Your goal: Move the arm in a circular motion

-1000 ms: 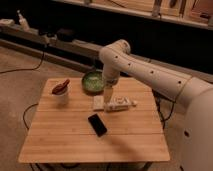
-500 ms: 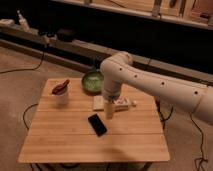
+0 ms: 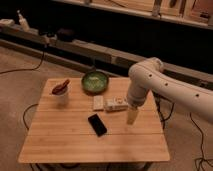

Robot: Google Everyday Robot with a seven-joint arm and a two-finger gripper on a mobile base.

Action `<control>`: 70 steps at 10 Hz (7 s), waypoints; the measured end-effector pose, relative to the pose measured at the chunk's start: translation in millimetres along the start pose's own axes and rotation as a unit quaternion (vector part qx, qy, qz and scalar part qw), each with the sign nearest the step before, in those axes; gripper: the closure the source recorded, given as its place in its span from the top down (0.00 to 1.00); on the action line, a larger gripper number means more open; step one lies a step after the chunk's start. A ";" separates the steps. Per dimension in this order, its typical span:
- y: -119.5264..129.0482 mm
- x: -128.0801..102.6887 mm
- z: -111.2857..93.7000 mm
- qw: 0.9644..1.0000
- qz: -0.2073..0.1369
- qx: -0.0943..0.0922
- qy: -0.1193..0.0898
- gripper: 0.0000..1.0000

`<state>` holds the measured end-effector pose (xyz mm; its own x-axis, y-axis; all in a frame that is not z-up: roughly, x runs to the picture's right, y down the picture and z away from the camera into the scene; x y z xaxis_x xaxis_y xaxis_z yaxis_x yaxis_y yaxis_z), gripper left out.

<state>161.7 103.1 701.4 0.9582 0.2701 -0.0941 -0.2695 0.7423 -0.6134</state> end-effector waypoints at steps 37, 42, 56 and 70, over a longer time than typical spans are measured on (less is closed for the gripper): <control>-110.4 115.5 -25.9 0.990 0.122 0.048 0.054 0.80; -183.6 45.6 2.2 0.989 0.113 0.041 0.091 0.80; 13.3 -66.0 30.7 0.996 -0.071 -0.025 0.038 0.80; -210.8 37.2 -17.5 0.977 0.181 0.081 0.082 0.80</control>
<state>255.9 -54.1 813.5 0.7958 0.4411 -0.4150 -0.5930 0.7067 -0.3859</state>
